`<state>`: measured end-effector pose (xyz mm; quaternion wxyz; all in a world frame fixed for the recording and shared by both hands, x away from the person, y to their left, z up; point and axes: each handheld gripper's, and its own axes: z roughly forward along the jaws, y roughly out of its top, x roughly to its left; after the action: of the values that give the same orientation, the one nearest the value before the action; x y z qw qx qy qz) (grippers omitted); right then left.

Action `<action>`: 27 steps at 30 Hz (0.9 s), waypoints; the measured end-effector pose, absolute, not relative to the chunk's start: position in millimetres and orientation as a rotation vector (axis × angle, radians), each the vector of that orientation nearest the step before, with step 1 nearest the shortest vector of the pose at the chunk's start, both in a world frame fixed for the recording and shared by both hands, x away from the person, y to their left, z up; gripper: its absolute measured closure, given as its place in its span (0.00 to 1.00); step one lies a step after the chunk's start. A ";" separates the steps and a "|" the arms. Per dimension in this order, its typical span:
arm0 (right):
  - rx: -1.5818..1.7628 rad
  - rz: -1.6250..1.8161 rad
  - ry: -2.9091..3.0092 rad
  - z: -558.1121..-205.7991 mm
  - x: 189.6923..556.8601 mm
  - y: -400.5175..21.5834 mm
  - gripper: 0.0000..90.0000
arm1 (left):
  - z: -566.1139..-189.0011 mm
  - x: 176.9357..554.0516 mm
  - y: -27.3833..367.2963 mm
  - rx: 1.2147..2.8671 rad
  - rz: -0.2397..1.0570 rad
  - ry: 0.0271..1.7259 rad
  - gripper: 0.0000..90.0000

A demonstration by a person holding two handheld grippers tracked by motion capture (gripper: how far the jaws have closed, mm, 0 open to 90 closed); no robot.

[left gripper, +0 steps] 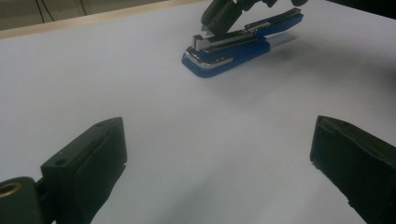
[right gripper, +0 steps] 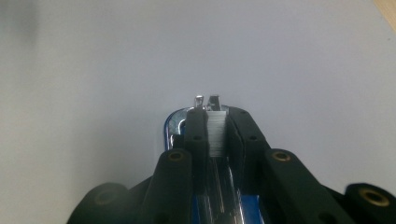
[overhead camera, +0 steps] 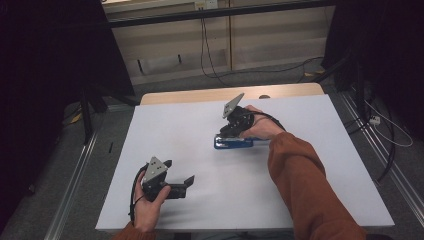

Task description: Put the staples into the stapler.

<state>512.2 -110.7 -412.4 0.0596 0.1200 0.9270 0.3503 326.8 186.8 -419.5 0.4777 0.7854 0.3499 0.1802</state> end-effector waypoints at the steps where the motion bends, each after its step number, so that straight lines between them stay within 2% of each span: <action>1: 0.369 1.059 2.812 -412.6 511.7 -110.6 0.88 | -419.5 326.8 186.8 1.918 0.440 0.854 0.04; 27: 0.336 1.039 2.818 -415.8 514.0 -103.8 0.88 | -418.6 326.5 187.5 1.909 0.447 0.851 0.04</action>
<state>514.0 -103.8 -415.8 0.0596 0.1110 0.9308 0.3431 326.5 187.5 -418.6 0.4811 0.7830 0.3492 0.1833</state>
